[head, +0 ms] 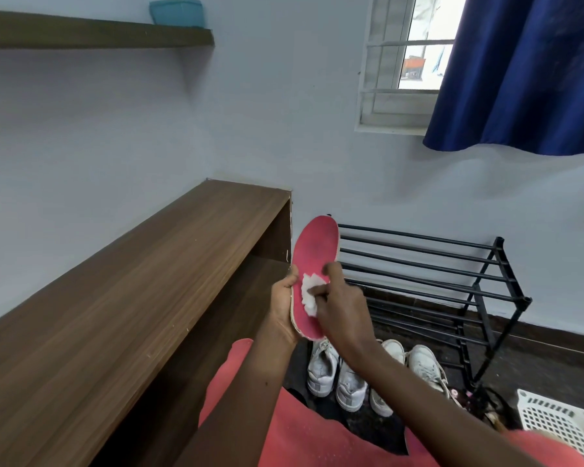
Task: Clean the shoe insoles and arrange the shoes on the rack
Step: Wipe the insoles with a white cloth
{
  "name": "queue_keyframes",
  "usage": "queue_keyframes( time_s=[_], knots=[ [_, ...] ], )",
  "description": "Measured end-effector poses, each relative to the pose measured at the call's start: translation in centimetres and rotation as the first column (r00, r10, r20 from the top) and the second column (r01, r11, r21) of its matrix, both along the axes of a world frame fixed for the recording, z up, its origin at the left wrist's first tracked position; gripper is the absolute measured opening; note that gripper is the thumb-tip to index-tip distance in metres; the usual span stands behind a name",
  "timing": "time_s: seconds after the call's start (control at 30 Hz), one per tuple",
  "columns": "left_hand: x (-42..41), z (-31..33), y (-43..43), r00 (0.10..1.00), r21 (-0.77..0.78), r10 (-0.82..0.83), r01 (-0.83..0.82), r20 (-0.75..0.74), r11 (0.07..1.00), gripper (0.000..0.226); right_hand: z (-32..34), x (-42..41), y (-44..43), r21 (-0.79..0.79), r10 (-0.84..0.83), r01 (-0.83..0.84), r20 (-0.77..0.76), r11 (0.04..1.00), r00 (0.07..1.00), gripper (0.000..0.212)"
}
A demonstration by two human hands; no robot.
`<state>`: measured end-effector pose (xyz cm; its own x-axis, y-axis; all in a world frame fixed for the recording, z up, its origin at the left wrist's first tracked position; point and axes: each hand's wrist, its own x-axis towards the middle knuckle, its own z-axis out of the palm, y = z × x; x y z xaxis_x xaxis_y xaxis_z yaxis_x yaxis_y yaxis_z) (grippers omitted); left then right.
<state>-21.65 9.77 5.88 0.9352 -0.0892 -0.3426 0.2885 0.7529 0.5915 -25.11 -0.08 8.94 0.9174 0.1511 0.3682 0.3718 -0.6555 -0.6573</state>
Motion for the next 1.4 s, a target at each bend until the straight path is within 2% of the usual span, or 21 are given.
queue_keyframes(
  time_s=[0.1,0.17,0.3,0.4,0.53,0.63,0.67,0.73,0.8,0.93,1.0,1.1,1.17,1.33,1.4],
  knots=[
    [-0.2,-0.1,0.1,0.998,0.110,-0.064,0.062,0.009,0.992,0.044,-0.9,-2.1,0.6,0.017,0.074,-0.073,-0.019,0.997,0.997,0.032],
    [-0.3,-0.3,0.0,0.996,0.171,-0.090,0.085,0.022,0.982,0.051,-1.4,-2.5,0.6,0.046,0.095,-0.094,-0.022,0.995,0.995,0.031],
    [-0.4,0.0,-0.3,0.996,0.091,-0.086,0.083,0.030,0.992,0.047,-1.4,-1.6,0.3,0.066,0.098,-0.098,0.007,0.993,0.995,0.032],
    [-0.3,0.0,-0.9,0.995,-0.034,-0.099,0.100,0.029,0.994,0.034,-0.8,0.6,0.1,0.030,0.068,-0.069,0.040,0.997,0.997,0.033],
    [-0.2,-0.9,-1.3,0.990,-0.047,-0.130,0.133,0.059,0.990,0.054,0.3,4.0,-0.7,-0.001,-0.002,0.002,0.063,1.000,0.998,0.031],
    [-0.3,-1.1,-1.1,0.987,-0.063,-0.099,0.107,0.126,0.992,0.049,0.9,4.8,-1.0,0.128,-0.080,0.076,0.022,0.989,0.997,0.033],
    [-0.4,-0.9,-1.1,0.982,-0.059,-0.083,0.094,0.172,0.994,0.046,0.9,4.5,-0.9,0.166,-0.074,0.071,0.016,0.984,0.997,0.033],
    [0.2,-1.2,-1.2,0.967,-0.012,-0.079,0.084,0.241,0.996,0.060,0.5,3.7,-0.3,0.191,-0.039,0.033,0.028,0.981,0.999,0.031],
    [0.6,-1.5,-1.1,0.960,-0.001,-0.072,0.075,0.271,0.997,0.060,-0.3,2.5,0.3,0.187,-0.001,-0.001,0.011,0.982,1.000,0.030],
    [0.7,-1.5,-0.6,0.979,-0.026,-0.045,0.052,0.199,0.998,0.060,-1.9,0.4,0.7,0.108,0.071,-0.071,0.000,0.992,0.997,0.027],
    [0.5,-1.6,-0.7,0.984,-0.003,-0.004,0.004,0.180,1.000,0.053,-2.1,0.4,0.6,0.034,0.109,-0.109,0.011,0.993,0.994,0.027],
    [0.3,-1.7,-1.4,0.986,-0.034,0.029,-0.023,0.166,0.999,0.041,-1.9,1.8,0.6,-0.130,0.126,-0.113,0.096,0.985,0.987,0.031],
    [0.0,-1.7,-1.8,0.988,-0.077,0.052,-0.041,0.145,0.996,0.040,-1.5,3.1,0.3,-0.182,0.104,-0.078,0.136,0.980,0.985,0.033],
    [-0.8,-1.2,-1.9,0.995,0.090,-0.054,0.047,0.083,0.995,0.023,0.3,6.3,-0.5,-0.112,-0.073,0.090,0.146,0.990,0.987,0.028],
    [-0.6,-1.2,-1.7,0.998,0.132,-0.022,0.013,0.063,0.991,0.044,0.4,6.6,-0.4,-0.101,-0.093,0.107,0.137,0.989,0.986,0.026]
  ],
)
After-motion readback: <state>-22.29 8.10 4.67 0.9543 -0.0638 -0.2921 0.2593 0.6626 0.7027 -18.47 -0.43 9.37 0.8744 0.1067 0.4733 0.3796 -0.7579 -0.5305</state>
